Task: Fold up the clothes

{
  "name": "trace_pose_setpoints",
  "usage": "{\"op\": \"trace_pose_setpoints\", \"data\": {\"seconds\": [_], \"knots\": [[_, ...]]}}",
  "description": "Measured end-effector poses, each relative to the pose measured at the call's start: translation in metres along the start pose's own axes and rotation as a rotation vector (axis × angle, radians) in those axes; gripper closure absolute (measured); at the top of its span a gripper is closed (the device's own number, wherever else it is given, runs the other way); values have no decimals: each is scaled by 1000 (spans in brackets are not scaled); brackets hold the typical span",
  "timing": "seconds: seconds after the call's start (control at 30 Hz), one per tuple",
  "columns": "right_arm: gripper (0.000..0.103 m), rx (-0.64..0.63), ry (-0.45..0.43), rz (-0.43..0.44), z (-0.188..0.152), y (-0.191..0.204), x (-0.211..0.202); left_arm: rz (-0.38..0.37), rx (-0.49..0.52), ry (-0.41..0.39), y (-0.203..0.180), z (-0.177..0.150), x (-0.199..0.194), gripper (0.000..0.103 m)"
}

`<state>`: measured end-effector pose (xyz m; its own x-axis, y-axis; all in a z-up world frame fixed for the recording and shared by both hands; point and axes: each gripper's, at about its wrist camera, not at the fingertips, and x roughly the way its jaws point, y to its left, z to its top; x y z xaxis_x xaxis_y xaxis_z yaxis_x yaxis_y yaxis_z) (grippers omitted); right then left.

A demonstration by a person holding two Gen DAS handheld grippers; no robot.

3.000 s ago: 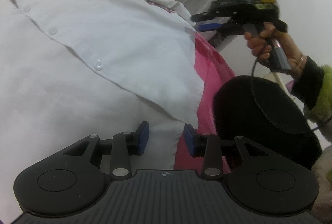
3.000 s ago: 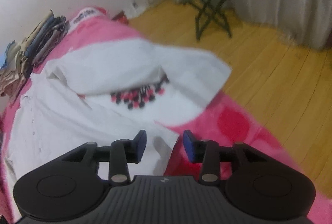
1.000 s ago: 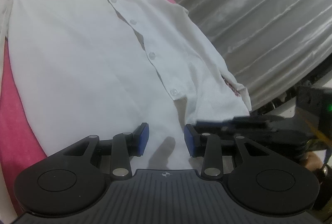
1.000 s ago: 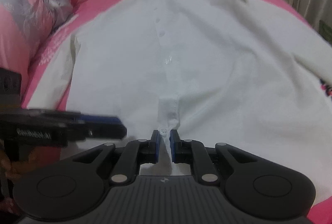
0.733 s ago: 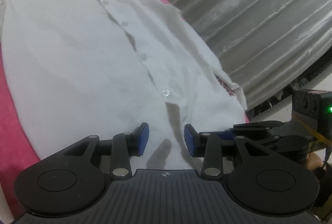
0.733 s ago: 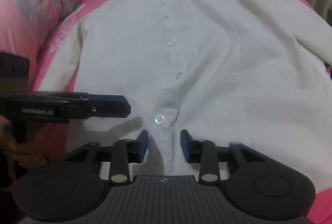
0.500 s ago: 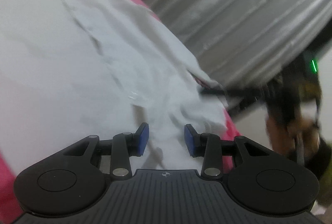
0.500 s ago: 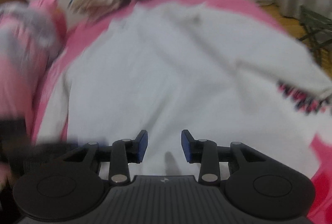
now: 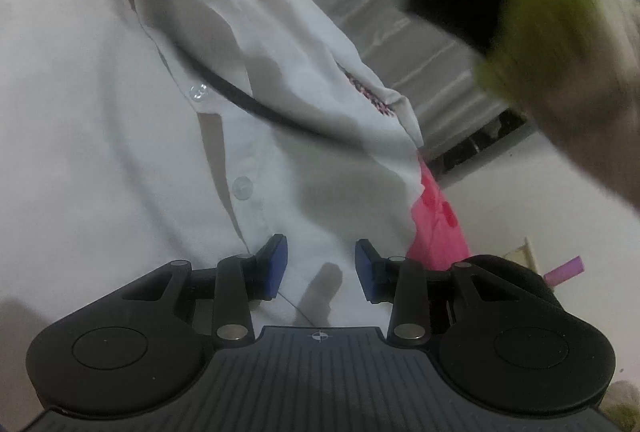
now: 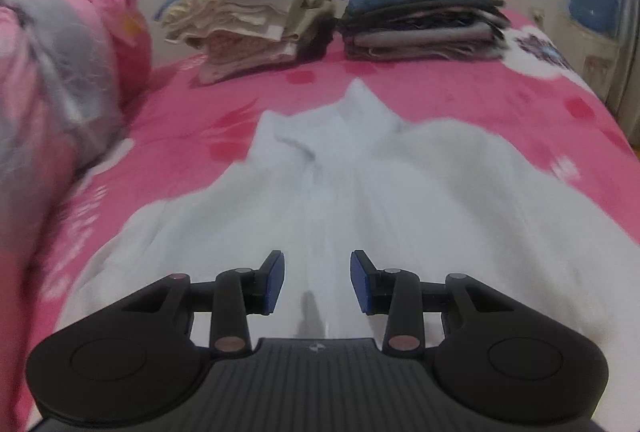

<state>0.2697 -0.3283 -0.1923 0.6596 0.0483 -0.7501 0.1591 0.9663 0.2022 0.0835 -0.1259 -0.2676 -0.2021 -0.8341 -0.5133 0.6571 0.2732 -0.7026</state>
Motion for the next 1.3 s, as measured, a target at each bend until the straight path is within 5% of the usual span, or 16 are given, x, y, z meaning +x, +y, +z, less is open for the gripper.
{"op": "trace_pose_setpoints", "data": {"seconds": [0.3,0.87,1.13,1.3], "knots": [[63,-62,10,-167,40,3,88,-64,-15,-12,12,-1,1,66],[70,38,3,-126,60,-15,138,-84,28,-20,1,-1,15,66],[66,136,-63,-38,70,-40,102,-58,69,-12,-3,-1,7,66],[59,306,-184,96,57,-91,7,-39,100,2,-5,-1,3,66]]}}
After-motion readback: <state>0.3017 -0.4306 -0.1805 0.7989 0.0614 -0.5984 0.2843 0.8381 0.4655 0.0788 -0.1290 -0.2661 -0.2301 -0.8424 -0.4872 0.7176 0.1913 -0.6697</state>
